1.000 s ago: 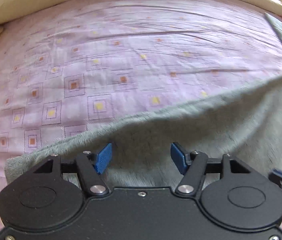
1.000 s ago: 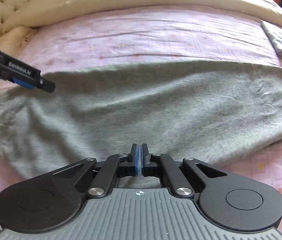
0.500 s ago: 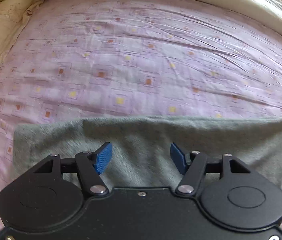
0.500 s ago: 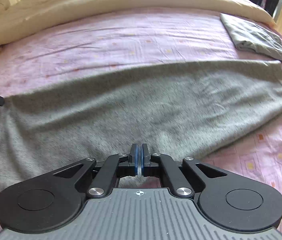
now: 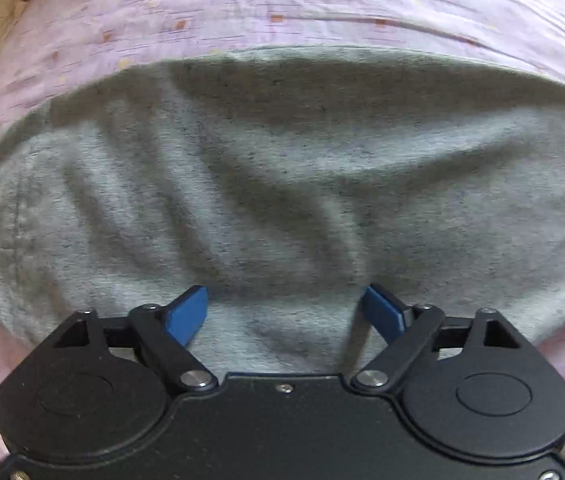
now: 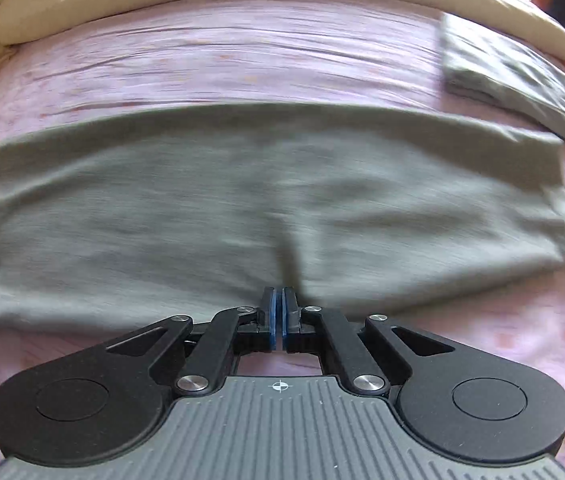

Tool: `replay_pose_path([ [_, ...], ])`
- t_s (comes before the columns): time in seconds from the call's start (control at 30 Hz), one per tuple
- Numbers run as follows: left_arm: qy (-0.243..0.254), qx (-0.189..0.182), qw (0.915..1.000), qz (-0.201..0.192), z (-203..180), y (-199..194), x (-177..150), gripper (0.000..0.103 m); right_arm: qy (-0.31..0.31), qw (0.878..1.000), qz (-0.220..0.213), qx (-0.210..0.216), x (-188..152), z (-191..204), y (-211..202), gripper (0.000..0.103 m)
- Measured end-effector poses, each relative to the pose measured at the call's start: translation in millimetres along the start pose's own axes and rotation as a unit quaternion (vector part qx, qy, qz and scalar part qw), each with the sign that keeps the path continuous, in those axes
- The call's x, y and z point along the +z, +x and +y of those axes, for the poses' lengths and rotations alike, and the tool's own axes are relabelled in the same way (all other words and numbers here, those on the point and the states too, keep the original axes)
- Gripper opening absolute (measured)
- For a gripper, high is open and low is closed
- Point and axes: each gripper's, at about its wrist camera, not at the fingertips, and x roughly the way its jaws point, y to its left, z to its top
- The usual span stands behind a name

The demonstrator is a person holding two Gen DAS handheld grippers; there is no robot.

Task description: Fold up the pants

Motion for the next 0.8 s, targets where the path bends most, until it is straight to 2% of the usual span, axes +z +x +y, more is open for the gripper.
replay_pose_path([
  [0.07,-0.024,0.017,0.9995,0.009,1,-3,4,0.085,0.028,1.000,0.004,-0.014,-4,-38,-2,0.003],
  [0.1,-0.036,0.026,0.9990,0.007,-1,-10,7,0.072,0.038,0.999,0.009,-0.027,-5,-54,-3,0.003],
  [0.13,-0.043,0.030,0.9986,0.002,-6,-19,9,0.065,0.052,0.998,0.009,-0.032,-5,-70,-5,0.003],
  [0.23,-0.049,0.009,0.9980,-0.040,-39,-49,11,0.066,0.086,0.995,-0.051,0.002,-1,-96,-30,0.004],
  [0.33,-0.026,-0.027,0.9970,-0.067,-90,-63,15,0.068,0.063,0.994,-0.091,0.015,14,-98,-38,0.004],
  [0.43,0.020,-0.056,0.9958,-0.070,-150,-58,23,0.070,0.058,0.994,-0.085,0.020,33,-100,-22,0.004],
  [0.53,0.065,-0.050,0.9964,-0.023,-192,-35,17,0.070,0.035,0.998,-0.049,0.002,34,-105,0,0.004],
  [0.57,0.076,-0.039,0.9963,-0.009,-197,-28,13,0.073,0.033,0.999,-0.030,-0.003,28,-110,7,0.004],
  [0.6,0.077,-0.030,0.9964,-0.019,-196,-27,2,0.079,0.028,0.999,-0.018,-0.005,21,-112,11,0.004],
  [0.63,0.069,-0.031,0.9970,-0.017,-193,-28,-1,0.080,0.018,0.999,-0.030,0.002,10,-114,6,0.004],
  [0.7,0.042,-0.048,0.9979,0.012,-181,-25,-3,0.082,-0.005,1.000,-0.014,0.006,-2,-116,-1,0.004],
  [0.77,0.038,-0.038,0.9984,0.017,-175,-28,-4,0.082,0.009,1.000,0.002,0.020,-8,-125,-9,0.004],
  [0.8,0.041,-0.029,0.9986,0.019,-173,-31,-5,0.080,0.030,0.999,-0.005,0.030,-12,-133,-15,0.005],
])
